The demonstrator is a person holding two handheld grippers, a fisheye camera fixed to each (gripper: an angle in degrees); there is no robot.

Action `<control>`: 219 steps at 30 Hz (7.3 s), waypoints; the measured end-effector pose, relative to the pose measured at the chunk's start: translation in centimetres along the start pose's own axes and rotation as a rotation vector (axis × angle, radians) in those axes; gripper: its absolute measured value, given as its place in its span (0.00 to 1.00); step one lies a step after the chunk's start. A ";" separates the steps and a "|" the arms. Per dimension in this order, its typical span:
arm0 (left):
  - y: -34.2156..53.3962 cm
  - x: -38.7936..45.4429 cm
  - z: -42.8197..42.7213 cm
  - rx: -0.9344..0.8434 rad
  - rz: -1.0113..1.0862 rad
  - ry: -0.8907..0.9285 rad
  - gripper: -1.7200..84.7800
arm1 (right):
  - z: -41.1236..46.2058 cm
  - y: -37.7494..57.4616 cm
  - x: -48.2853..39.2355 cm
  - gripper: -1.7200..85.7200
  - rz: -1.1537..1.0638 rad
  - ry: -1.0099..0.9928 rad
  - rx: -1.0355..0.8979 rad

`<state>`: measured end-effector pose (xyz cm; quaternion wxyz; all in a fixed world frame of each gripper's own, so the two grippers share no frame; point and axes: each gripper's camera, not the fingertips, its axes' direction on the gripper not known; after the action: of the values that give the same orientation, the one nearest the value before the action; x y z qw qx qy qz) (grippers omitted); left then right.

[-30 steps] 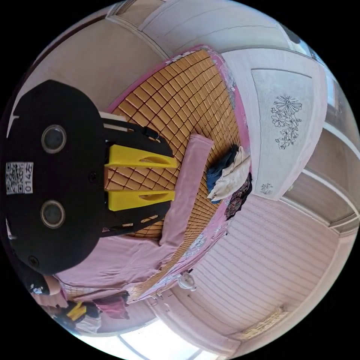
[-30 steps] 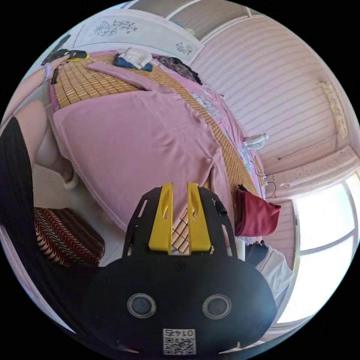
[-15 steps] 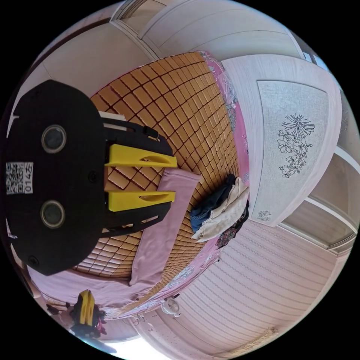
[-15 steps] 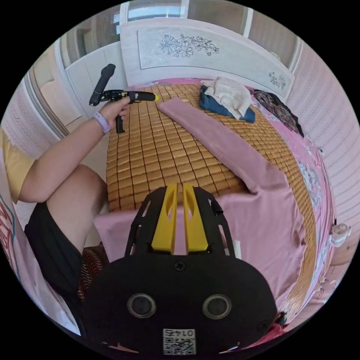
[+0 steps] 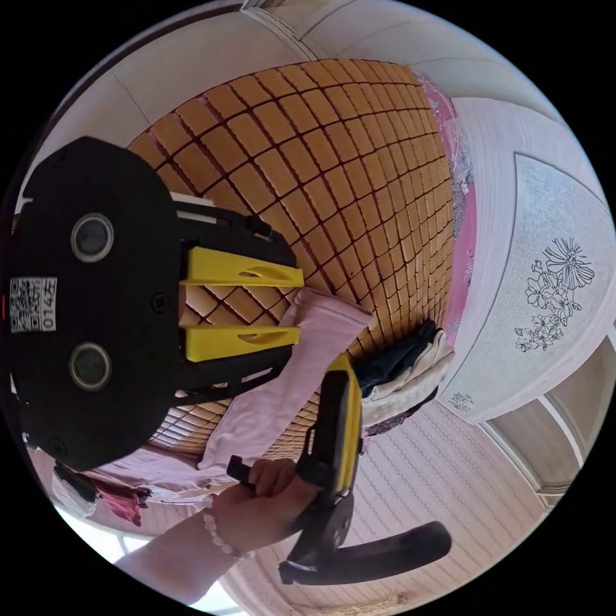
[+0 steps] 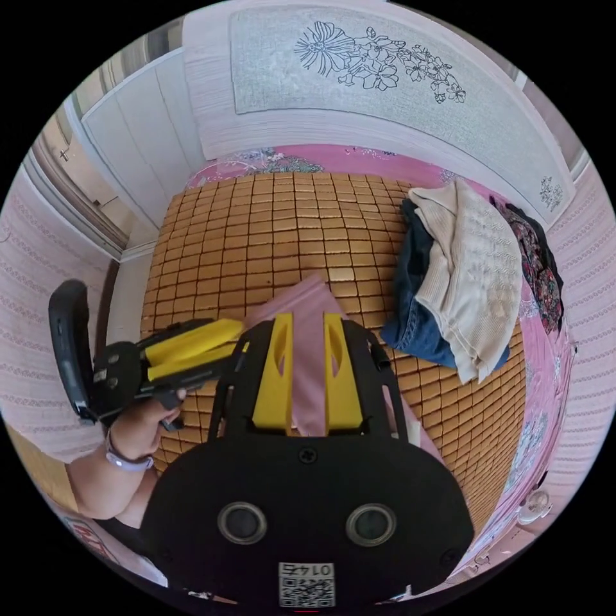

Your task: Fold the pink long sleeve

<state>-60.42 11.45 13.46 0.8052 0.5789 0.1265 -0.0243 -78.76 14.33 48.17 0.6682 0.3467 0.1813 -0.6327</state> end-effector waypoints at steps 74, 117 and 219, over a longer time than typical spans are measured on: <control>12.3 37.3 3.3 -0.407 0.884 0.198 0.09 | -23.7 90.1 -3.4 0.11 1.066 0.050 0.129; 27.0 32.9 -8.6 -0.463 1.122 0.524 0.06 | -40.6 95.3 -3.3 0.11 0.614 -0.018 0.938; 30.4 27.8 -12.0 -0.526 1.034 0.098 0.01 | -22.4 85.5 -0.8 0.03 1.207 -0.008 -0.171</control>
<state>-30.00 35.69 31.63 0.8224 0.3466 -0.1339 0.4309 8.59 26.86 53.17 0.9351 0.3308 0.0004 -0.1269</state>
